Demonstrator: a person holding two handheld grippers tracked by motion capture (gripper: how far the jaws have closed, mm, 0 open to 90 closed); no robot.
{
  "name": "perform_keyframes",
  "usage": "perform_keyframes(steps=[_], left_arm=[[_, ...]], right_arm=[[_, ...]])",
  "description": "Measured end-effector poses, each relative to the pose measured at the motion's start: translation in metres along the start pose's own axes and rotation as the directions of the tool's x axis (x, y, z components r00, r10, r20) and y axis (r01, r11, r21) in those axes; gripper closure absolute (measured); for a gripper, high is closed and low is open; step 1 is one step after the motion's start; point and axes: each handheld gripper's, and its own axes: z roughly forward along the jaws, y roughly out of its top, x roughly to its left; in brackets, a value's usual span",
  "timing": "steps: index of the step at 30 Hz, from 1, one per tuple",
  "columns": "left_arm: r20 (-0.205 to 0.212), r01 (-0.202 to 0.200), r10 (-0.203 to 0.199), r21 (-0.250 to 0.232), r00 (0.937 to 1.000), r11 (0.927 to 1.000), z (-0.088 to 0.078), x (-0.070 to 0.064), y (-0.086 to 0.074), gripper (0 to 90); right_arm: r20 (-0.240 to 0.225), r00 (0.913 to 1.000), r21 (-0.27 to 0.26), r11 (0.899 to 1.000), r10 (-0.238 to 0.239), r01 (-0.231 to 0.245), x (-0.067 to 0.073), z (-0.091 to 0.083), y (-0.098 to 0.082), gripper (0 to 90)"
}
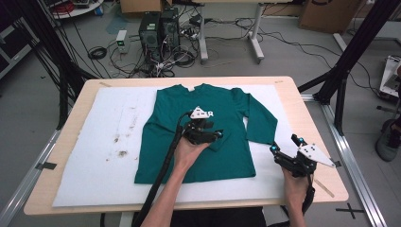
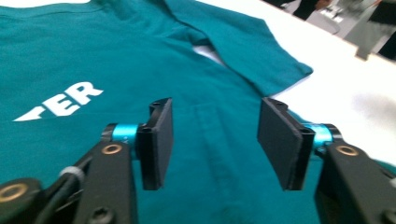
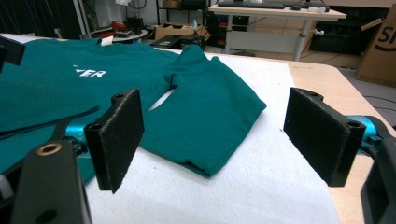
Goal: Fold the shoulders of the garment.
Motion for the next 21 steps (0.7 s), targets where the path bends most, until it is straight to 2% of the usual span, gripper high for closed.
perform_keyframes(steps=[5, 6, 7, 9, 11, 12, 13, 14, 15, 16, 17, 18, 19, 21], left_arm=[[-0.016, -0.013, 0.013, -0.014, 0.9998, 0.9998, -0.012, 0.002, -0.001, 32.0], [-0.046, -0.028, 0.027, -0.019, 0.9986, 0.9994, -0.021, 0.003, -0.002, 29.3], [-0.046, -0.028, 0.027, -0.019, 0.9986, 0.9994, -0.021, 0.003, -0.002, 28.1], [-0.071, -0.040, 0.039, -0.025, 0.9967, 0.9989, -0.031, 0.006, -0.004, 27.7], [-0.080, -0.076, 0.073, -0.029, 0.9941, 0.9967, -0.045, 0.010, -0.009, 26.6], [-0.085, -0.074, 0.071, -0.035, 0.9939, 0.9966, -0.056, 0.015, -0.013, 25.2], [-0.085, -0.074, 0.071, -0.035, 0.9939, 0.9966, -0.056, 0.015, -0.013, 24.2], [-0.097, -0.079, 0.075, -0.044, 0.9925, 0.9959, -0.065, 0.020, -0.016, 24.1], [-0.101, -0.075, 0.069, -0.059, 0.9925, 0.9954, -0.070, 0.022, -0.018, 24.1], [-0.110, -0.058, 0.048, -0.088, 0.9928, 0.9945, -0.085, 0.030, -0.024, 24.1], [-0.110, -0.058, 0.048, -0.088, 0.9928, 0.9945, -0.085, 0.030, -0.024, 24.1], [-0.126, -0.042, 0.028, -0.112, 0.9916, 0.9928, -0.100, 0.037, -0.030, 24.1], [-0.126, -0.042, 0.028, -0.112, 0.9916, 0.9928, -0.100, 0.037, -0.030, 24.1], [-0.156, -0.040, 0.021, -0.121, 0.9875, 0.9919, -0.116, 0.045, -0.037, 24.4]], right_arm=[[0.000, 0.9999, 0.002, 1.000, 0.014, -0.014, 0.000, 0.000, 0.000, 20.5], [-0.006, 0.9998, 0.000, 1.000, 0.016, -0.016, -0.002, -0.001, 0.000, 20.5], [-0.006, 0.9998, 0.000, 1.000, 0.016, -0.016, -0.002, -0.001, 0.000, 20.5], [-0.011, 0.9997, 0.001, 1.000, 0.024, -0.024, -0.002, -0.001, 0.000, 20.5], [-0.015, 0.9996, 0.002, 1.000, 0.022, -0.022, -0.002, -0.001, 0.000, 20.5], [-0.015, 0.9996, 0.000, 1.000, 0.023, -0.023, -0.002, -0.001, 0.000, 20.5], [-0.015, 0.9996, 0.000, 1.000, 0.023, -0.023, -0.002, -0.001, 0.000, 20.5], [-0.017, 0.9995, 0.002, 1.000, 0.028, -0.028, -0.002, -0.001, 0.000, 20.5], [-0.017, 0.9995, 0.002, 1.000, 0.028, -0.028, -0.002, -0.001, 0.000, 20.5], [-0.016, 0.9995, 0.001, 1.000, 0.027, -0.027, -0.002, -0.001, 0.000, 20.5], [-0.016, 0.9995, 0.001, 1.000, 0.027, -0.027, -0.002, -0.001, 0.000, 20.5], [-0.015, 0.9996, -0.001, 1.000, 0.025, -0.025, -0.002, -0.001, 0.000, 20.5], [-0.015, 0.9996, -0.001, 1.000, 0.025, -0.025, -0.002, -0.001, 0.000, 20.5], [-0.011, 0.9997, -0.003, 1.000, 0.020, -0.020, -0.002, 0.000, 0.000, 20.5]])
